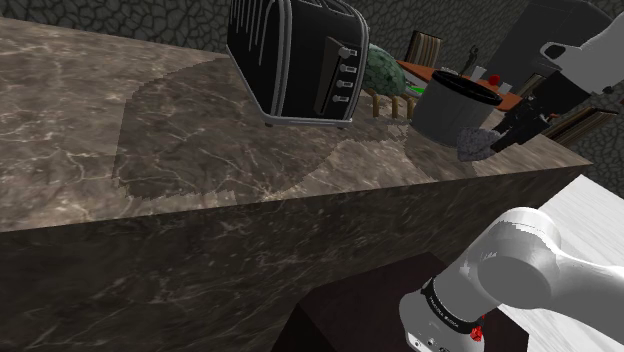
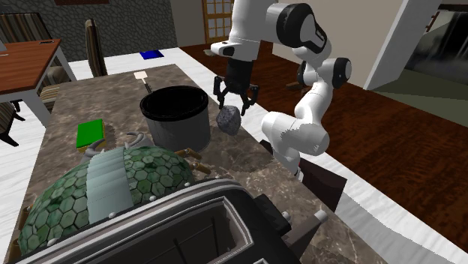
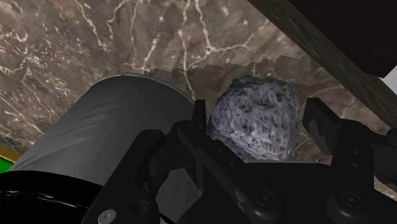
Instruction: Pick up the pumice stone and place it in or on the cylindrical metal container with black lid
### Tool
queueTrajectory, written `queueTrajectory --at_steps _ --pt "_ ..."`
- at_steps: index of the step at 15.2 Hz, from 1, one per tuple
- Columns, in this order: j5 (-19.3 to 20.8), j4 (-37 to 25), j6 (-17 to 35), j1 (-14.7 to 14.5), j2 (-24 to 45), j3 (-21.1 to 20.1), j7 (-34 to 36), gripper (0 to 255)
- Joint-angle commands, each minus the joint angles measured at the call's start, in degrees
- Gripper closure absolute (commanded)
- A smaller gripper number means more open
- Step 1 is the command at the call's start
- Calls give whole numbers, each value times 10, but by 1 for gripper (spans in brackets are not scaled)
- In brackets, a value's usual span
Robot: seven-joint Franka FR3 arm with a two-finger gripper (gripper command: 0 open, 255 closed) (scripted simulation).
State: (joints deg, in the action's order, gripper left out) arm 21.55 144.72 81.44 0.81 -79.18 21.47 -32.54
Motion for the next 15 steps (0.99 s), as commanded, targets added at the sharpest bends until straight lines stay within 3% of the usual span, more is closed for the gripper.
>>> queueTrajectory --at_steps 1,15 --pt "0 1 0 0 1 0 0 255" --pt "-30 -136 -58 -21 80 -29 -3 255"
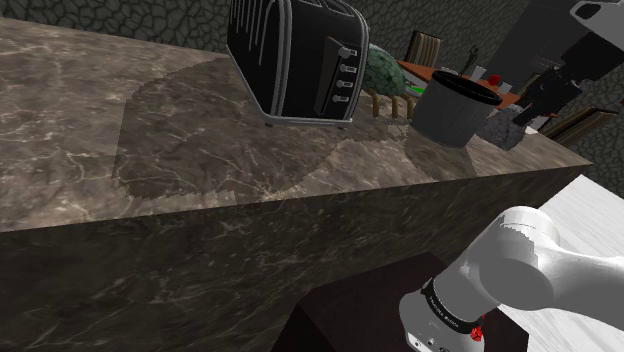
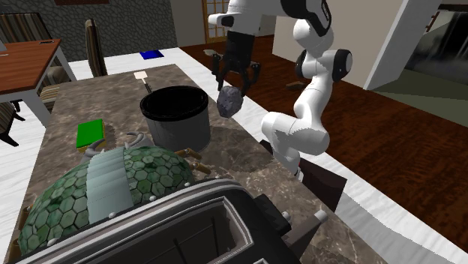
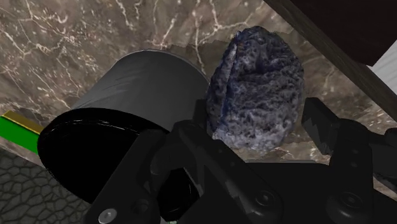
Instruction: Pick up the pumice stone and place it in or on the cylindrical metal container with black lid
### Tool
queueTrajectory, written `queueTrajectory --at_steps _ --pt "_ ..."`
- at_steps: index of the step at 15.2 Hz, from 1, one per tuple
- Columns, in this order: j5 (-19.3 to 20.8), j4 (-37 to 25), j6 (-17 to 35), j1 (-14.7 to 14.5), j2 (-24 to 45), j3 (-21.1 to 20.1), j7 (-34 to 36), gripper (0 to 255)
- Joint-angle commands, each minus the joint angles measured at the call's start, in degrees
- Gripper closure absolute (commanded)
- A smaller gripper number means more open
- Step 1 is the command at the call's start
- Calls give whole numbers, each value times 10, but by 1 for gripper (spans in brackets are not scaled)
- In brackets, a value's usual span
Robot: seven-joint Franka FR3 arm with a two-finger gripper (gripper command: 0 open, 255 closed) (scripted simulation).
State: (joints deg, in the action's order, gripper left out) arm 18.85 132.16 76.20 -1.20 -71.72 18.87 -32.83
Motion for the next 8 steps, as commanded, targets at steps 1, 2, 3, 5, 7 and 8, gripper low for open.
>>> queueTrajectory --at_steps 1,2,3,5,7,8 --pt "-4 -21 -9 -2 11 -4 0 255" --pt "-6 -31 -14 -4 17 -6 -1 255" --pt "-8 -41 -18 -5 23 -7 -1 255" --pt "-11 -63 -27 -7 36 -10 -2 255" --pt "-14 -84 -37 -10 48 -13 -3 255" --pt "-16 -95 -41 -11 54 -14 -4 255"
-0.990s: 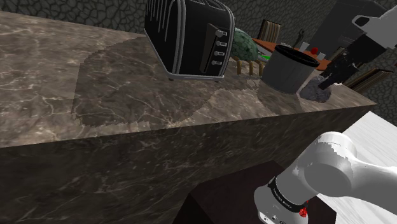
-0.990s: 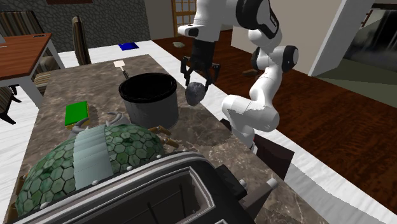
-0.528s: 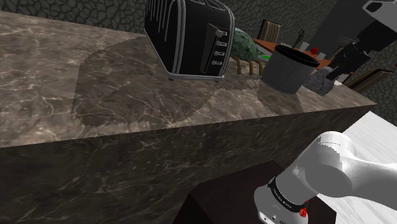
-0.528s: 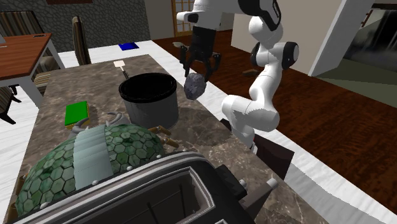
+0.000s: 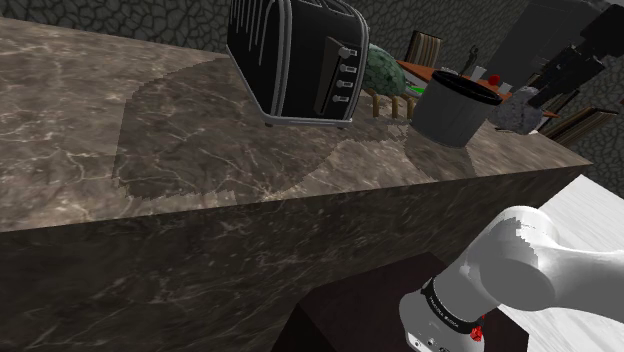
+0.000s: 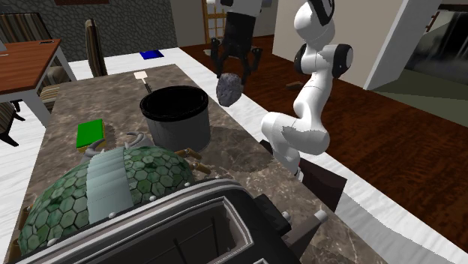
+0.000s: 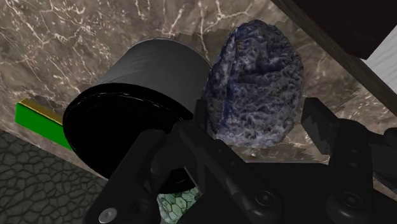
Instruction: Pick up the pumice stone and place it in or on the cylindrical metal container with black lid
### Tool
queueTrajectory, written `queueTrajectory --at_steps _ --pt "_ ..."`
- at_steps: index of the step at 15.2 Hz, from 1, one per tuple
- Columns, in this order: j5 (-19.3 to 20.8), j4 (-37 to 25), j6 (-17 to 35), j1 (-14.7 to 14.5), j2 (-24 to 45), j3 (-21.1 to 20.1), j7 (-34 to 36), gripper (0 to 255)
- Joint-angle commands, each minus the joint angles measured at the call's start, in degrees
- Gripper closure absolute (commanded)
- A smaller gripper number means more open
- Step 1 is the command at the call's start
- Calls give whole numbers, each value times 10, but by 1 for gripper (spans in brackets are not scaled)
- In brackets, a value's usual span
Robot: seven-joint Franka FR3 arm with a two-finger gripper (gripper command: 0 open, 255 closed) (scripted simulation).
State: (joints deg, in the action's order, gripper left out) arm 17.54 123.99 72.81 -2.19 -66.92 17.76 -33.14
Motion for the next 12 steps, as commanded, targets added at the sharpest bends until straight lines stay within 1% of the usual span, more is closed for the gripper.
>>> queueTrajectory --at_steps 1,12 --pt "-4 -24 -12 -2 12 -4 -1 255" --pt "-17 -154 -68 -14 86 -13 -10 255"
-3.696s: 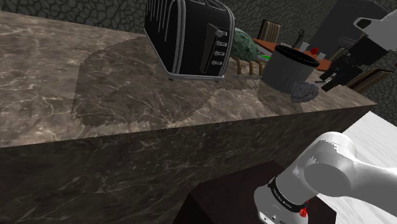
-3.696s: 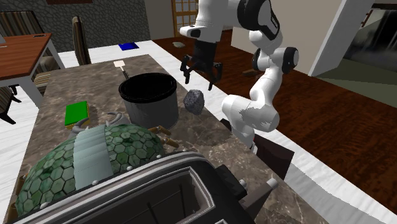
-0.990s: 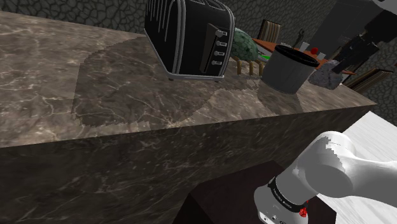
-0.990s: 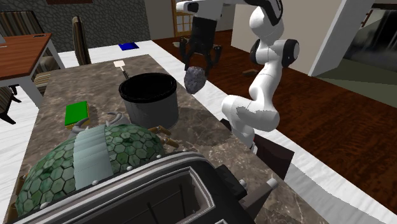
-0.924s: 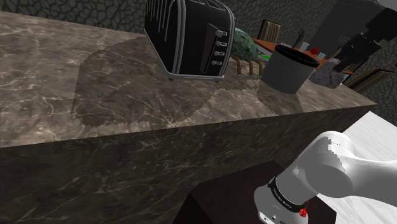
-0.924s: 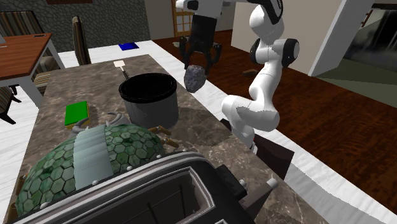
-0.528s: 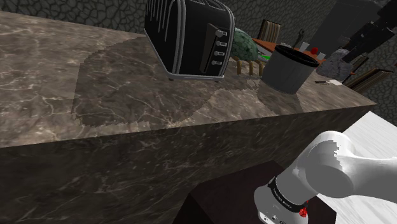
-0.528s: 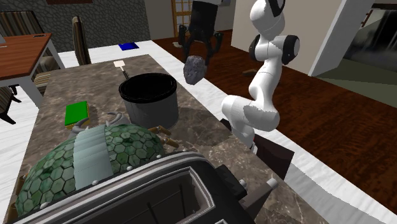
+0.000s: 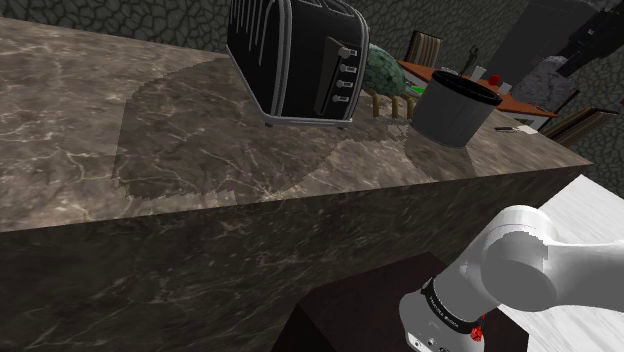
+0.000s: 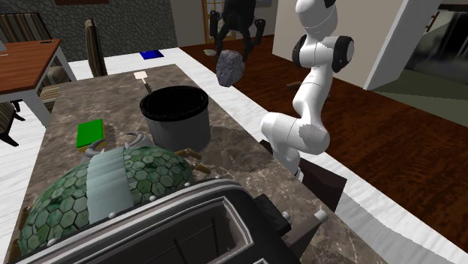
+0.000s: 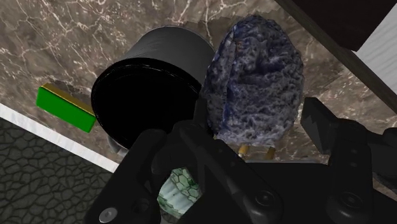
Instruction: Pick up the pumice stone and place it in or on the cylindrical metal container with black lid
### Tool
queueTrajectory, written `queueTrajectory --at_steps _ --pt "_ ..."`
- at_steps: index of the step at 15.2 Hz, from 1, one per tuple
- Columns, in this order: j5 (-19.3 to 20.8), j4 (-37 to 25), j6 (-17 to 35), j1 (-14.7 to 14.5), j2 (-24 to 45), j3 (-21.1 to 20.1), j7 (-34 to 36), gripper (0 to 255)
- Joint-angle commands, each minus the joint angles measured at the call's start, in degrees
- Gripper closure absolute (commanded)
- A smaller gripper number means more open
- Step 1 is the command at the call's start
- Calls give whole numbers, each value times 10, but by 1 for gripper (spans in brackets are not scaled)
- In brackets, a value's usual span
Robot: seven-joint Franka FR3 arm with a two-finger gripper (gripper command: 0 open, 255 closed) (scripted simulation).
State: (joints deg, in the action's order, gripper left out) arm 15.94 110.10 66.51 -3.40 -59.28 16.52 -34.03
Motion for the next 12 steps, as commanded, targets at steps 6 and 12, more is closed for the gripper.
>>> queueTrajectory --at_steps 6,12 --pt "-7 -93 -40 -8 53 -2 -8 255" --pt "4 -171 -26 -34 135 45 -39 255"
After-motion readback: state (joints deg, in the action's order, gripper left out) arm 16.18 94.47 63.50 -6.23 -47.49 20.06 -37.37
